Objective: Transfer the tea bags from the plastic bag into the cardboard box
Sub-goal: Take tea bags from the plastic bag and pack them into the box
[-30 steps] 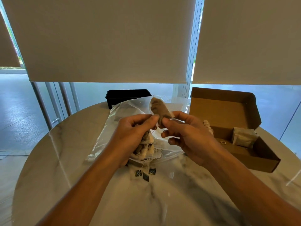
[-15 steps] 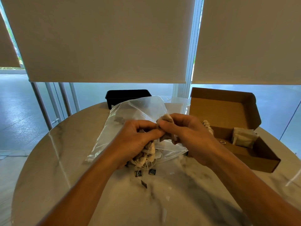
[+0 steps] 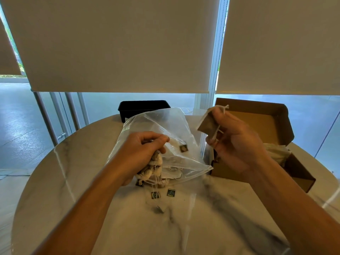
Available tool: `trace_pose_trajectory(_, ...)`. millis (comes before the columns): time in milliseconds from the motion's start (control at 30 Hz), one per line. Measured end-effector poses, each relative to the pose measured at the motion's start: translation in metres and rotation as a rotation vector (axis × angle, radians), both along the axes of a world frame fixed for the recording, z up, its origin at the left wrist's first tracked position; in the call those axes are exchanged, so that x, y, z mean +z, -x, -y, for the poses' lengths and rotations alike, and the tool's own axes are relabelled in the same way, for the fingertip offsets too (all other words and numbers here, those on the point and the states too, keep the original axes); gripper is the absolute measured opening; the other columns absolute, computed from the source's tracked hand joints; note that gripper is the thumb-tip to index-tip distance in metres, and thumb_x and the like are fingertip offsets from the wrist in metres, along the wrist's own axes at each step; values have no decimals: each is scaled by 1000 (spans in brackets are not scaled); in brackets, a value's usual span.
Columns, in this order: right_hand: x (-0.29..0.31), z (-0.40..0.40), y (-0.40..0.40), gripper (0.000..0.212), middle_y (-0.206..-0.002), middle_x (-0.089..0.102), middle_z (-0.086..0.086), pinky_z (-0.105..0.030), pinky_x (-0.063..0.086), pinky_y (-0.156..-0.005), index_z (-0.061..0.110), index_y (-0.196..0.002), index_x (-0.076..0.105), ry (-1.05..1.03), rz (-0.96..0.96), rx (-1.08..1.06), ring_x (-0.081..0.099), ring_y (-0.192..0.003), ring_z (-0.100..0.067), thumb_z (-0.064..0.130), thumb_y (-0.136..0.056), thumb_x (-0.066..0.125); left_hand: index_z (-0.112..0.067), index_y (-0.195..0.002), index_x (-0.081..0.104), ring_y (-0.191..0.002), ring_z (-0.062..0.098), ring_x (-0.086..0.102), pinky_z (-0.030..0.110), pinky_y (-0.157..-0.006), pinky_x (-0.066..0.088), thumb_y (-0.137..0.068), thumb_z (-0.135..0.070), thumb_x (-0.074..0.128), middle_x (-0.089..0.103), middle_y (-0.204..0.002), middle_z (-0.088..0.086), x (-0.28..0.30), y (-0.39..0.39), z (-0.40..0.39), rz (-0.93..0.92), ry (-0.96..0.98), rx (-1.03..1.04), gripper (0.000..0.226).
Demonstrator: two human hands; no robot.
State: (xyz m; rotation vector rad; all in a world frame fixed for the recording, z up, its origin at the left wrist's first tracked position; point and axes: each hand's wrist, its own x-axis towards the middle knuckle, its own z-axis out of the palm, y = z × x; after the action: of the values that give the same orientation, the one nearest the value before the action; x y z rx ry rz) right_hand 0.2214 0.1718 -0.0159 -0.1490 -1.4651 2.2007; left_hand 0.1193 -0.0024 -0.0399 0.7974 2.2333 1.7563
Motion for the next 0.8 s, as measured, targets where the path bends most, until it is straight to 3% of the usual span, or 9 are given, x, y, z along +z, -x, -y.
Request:
trace_pose_trajectory(100, 2, -4, -1, 19, -84, 72, -1, -21, 51, -54, 18, -86, 69, 25, -40, 24, 67, -70, -9, 29, -71, 65, -23, -96, 73, -48, -2, 55, 18, -50, 45, -87, -31, 63, 72, -83, 2, 0, 2, 2, 10, -19, 18, 16)
trace_pose_trajectory(267, -3, 1, 2, 23, -87, 73, -2, -21, 55, -60, 17, -86, 70, -183, 38, 9, 69, -75, -13, 28, -66, 67, -22, -92, 75, -45, 2, 55, 21, -51, 47, -79, -41, 63, 70, -70, -4, 5, -9, 0, -41, -77, -39, 26)
trace_pose_trajectory(367, -11, 9, 6, 26, -81, 72, 1, -22, 56, -62, 18, -84, 71, -397, 77, -55, 69, -75, -13, 32, -62, 69, -27, -89, 75, -67, 3, 66, 24, -68, 52, -70, -53, 60, 72, -78, -7, 5, -15, -5, -129, -61, -87, 35)
trace_pose_trajectory(467, -16, 16, 10, 34, -79, 73, -2, -21, 55, -59, 11, -92, 68, -524, 67, -32, 68, -69, -13, 32, -66, 68, -27, -92, 75, -84, 7, 69, 26, -79, 55, -69, -49, 63, 74, -85, -8, 4, -19, -8, -171, -48, -125, 34)
trace_pose_trajectory(633, -14, 10, 8, 41, -85, 72, 2, -25, 53, -62, 19, -111, 62, -516, 154, 222, 67, -71, -15, 34, -73, 65, -22, -88, 76, -69, 5, 67, 19, -66, 49, -74, -39, 63, 71, -69, -8, 8, -18, -5, -147, -126, -130, 25)
trace_pose_trajectory(733, -15, 9, 6, 35, -91, 70, -1, -24, 52, -65, 22, -106, 67, -719, 234, 312, 63, -71, -12, 31, -72, 69, -15, -85, 74, -53, 2, 61, 16, -54, 47, -82, -28, 62, 65, -55, -10, 11, -18, -4, -81, -191, -124, 17)
trace_pose_trajectory(800, -17, 12, 5, 21, -84, 69, 1, -22, 52, -65, 22, -96, 72, -860, 276, 306, 59, -64, -8, 26, -76, 70, -11, -86, 72, -47, 1, 58, 15, -48, 46, -82, -24, 61, 63, -52, -10, 13, -19, -3, -28, -251, -119, 18)
